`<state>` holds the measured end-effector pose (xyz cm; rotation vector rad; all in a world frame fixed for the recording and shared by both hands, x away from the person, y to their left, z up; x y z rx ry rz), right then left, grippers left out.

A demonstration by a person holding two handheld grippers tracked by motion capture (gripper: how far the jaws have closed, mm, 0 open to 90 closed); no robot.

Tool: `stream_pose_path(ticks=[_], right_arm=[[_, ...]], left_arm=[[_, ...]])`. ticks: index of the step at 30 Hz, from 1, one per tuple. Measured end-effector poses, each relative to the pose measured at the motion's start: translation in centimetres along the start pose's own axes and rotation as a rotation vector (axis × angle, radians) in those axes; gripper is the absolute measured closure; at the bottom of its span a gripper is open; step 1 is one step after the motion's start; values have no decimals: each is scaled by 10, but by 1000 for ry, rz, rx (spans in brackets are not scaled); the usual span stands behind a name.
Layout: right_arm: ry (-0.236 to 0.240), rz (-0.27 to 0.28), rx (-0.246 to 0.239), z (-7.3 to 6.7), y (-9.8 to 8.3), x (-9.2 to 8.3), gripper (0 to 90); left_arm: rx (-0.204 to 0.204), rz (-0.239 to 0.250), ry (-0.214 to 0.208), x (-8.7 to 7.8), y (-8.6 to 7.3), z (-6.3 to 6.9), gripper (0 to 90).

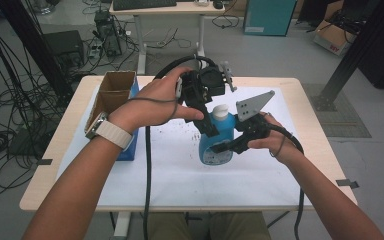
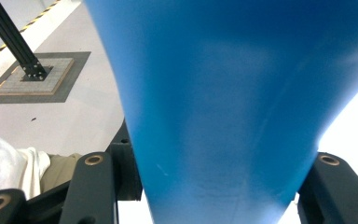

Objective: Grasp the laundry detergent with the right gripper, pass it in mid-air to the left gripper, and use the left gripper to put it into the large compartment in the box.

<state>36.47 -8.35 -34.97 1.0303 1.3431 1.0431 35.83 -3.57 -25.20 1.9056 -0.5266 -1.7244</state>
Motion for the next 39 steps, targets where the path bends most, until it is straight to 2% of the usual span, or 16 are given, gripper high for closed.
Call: stream_pose_path(ticks=[13, 23, 24, 39], right_arm=[[1, -3, 1, 0, -1, 0, 435], [1, -2, -1, 1, -1, 0, 435], [2, -2, -1, 1, -1, 0, 435], [-1, 0, 10, 1, -1, 0, 434]], left_arm=[[-5, -1, 1, 0, -1, 0, 56], [6, -7, 1, 0, -2, -1, 56], [-4, -1, 1, 0, -2, 0, 56], [-5, -1, 1, 0, -3, -1, 56]])
Point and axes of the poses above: each handheld gripper's, and its own axes: x roughly forward along the jaws, y roughly out of its top, z roughly to its right, the point moved 10 cm from there along x, roughly forward along the jaws, and after that the axes turned 15 degrees about z, right-handed, at the moved point
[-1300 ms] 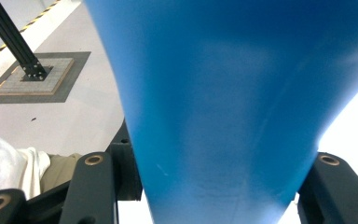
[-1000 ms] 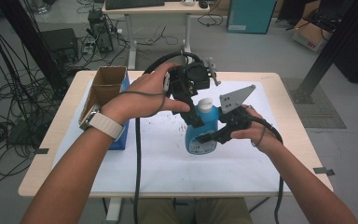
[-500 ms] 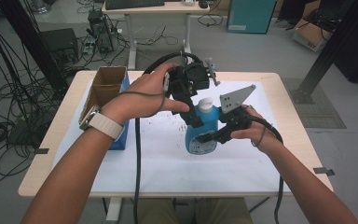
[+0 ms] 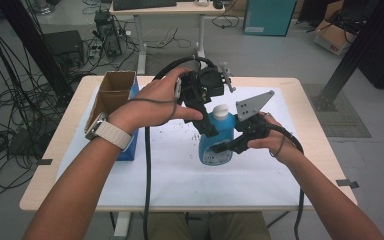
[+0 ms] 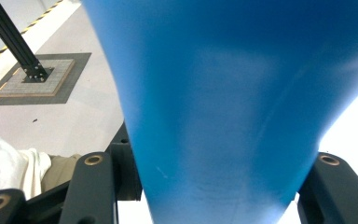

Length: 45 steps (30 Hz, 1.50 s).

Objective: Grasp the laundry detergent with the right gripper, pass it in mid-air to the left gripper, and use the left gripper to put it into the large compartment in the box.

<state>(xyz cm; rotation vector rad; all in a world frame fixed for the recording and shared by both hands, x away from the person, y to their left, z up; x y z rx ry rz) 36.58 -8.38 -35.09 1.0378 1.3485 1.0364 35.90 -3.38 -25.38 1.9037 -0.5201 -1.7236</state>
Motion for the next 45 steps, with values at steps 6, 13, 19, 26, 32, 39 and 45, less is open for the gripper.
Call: stream_pose_path(ticks=[6, 13, 19, 26, 32, 39, 45], right_arm=[[2, -3, 1, 0, -1, 1, 434], [6, -3, -2, -1, -1, 1, 434], [6, -4, -1, -1, -1, 2, 434], [9, -8, -4, -1, -1, 2, 434], [9, -8, -5, -1, -1, 2, 435], [11, -10, -9, -2, -1, 2, 434], [14, -13, -16, -3, -1, 2, 434]], left_arm=[[0, 0, -3, 1, 0, 0, 56], [-2, 0, -4, 0, 0, 1, 56], [-3, 0, -3, 0, 0, 1, 56], [-1, 5, 3, 2, 1, 0, 57], [6, -9, -5, 4, 0, -1, 58], [-6, 3, 4, 11, 2, -2, 54], [-9, -14, -13, 20, 2, 0, 55]])
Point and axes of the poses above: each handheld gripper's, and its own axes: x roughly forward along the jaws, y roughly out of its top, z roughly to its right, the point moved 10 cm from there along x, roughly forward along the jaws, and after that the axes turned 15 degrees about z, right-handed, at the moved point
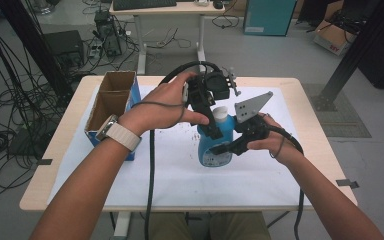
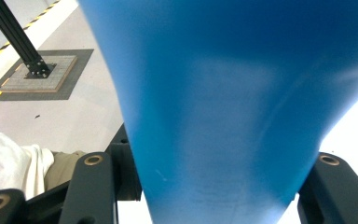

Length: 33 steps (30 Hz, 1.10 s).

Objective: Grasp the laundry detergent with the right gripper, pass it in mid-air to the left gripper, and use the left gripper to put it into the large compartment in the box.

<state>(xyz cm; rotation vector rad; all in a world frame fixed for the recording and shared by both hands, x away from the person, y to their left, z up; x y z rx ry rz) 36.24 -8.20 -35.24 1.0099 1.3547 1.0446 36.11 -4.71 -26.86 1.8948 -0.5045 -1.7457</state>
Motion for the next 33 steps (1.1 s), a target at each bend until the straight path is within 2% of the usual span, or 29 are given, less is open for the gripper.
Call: stream_pose_path(ticks=[2, 3, 7, 12, 13, 16, 17, 19, 21, 24, 29, 30, 33], right_arm=[[-1, -1, 9, -1, 0, 0, 435], [0, 0, 8, -1, 0, 0, 434], [-2, -1, 7, -1, 0, -1, 434], [1, 1, 4, -2, 1, 0, 435], [0, -2, 17, -3, 1, -1, 435], [4, 2, 4, -3, 1, 0, 435], [4, -2, 16, -4, 1, 0, 435], [4, -2, 15, -4, 1, 0, 435], [2, -3, 15, -4, 1, 0, 435], [2, 8, -2, -2, 2, 0, 435], [1, 5, -1, -2, 1, 0, 435], [4, -5, 17, -4, 0, 0, 435], [4, -7, 22, -4, 0, 0, 435]], left_arm=[[-3, -5, -7, 4, 0, 1, 57], [9, -18, -13, 4, -1, 1, 59], [0, -8, -11, 10, 0, 2, 81], [9, -13, -20, 11, -1, 1, 101], [9, -17, -22, 12, -1, 1, 107], [11, -21, -25, 12, -2, 1, 129], [11, -23, -27, 12, -2, 1, 133], [3, -13, -19, 14, -2, 1, 140], [-2, -17, -28, 14, -3, 2, 150], [12, -26, -30, 15, -4, 1, 154], [12, -22, -31, 15, -4, 1, 155], [-2, -9, -29, 16, -3, 2, 155], [11, -19, -32, 15, -4, 1, 164]])
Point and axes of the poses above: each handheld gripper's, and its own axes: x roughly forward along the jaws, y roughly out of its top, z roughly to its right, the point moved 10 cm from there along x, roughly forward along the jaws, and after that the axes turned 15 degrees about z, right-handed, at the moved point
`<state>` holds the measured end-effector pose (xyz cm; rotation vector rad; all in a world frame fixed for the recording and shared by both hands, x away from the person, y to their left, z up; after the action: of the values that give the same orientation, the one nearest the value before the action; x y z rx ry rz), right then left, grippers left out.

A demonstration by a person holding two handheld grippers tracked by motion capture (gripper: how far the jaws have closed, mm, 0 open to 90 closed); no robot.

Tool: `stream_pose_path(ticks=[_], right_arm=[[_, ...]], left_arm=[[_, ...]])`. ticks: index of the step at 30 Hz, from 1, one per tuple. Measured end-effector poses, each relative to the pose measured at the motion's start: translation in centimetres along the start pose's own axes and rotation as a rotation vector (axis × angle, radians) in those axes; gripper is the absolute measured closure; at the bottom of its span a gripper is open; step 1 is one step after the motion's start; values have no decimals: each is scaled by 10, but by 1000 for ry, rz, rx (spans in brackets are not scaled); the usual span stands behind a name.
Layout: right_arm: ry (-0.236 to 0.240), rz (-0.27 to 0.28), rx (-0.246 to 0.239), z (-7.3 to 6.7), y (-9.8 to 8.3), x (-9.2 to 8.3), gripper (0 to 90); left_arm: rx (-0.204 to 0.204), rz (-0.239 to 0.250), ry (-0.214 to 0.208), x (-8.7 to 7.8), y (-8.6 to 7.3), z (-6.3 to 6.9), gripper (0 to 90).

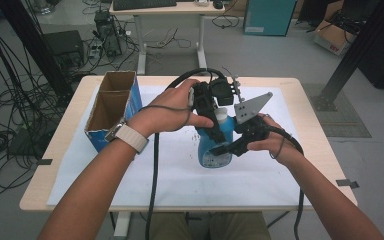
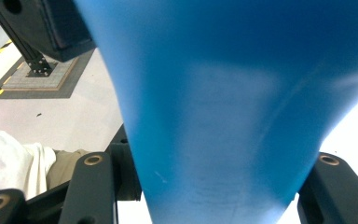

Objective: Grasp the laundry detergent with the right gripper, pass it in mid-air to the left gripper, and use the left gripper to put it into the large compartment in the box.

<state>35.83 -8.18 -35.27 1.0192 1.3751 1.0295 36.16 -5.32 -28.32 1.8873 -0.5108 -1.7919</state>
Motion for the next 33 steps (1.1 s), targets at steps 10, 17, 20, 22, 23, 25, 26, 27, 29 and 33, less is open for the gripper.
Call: stream_pose_path(ticks=[10, 17, 20, 22, 23, 25, 26, 27, 29, 33], right_arm=[[4, -1, -8, 0, -1, 1, 435], [8, -7, -7, 0, -2, 1, 435], [10, -8, -4, -1, -3, 2, 435], [8, -7, -4, 0, -3, 2, 435], [8, -8, -3, 0, -3, 2, 435], [12, -9, -2, 0, -4, 2, 435], [12, -10, -1, -1, -4, 2, 435], [12, -12, 0, 0, -4, 2, 435], [13, -14, 0, -1, -5, 2, 436], [13, -14, 0, -1, -5, 2, 436]], left_arm=[[-1, 4, -19, 2, -1, 1, 251], [-1, -1, -28, 4, -1, 2, 297], [-6, -8, -37, 5, -2, 2, 312], [-10, -6, -38, 5, -1, 3, 324], [-6, -10, -41, 5, -1, 3, 331], [-15, -6, -48, 6, -1, 5, 352], [-6, -13, -53, 6, -1, 5, 358], [-15, -9, -52, 7, -1, 6, 369], [-2, -23, -56, 6, -2, 5, 370], [0, -34, -53, 6, -2, 5, 372]])
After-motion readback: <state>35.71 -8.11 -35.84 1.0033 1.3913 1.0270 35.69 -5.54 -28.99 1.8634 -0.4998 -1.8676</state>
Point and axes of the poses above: each handheld gripper's, and its own axes: x roughly forward along the jaws, y roughly out of its top, z roughly to its right, the point moved 10 cm from there along x, roughly forward along the jaws, and after that the axes turned 15 degrees about z, right-handed, at the moved point
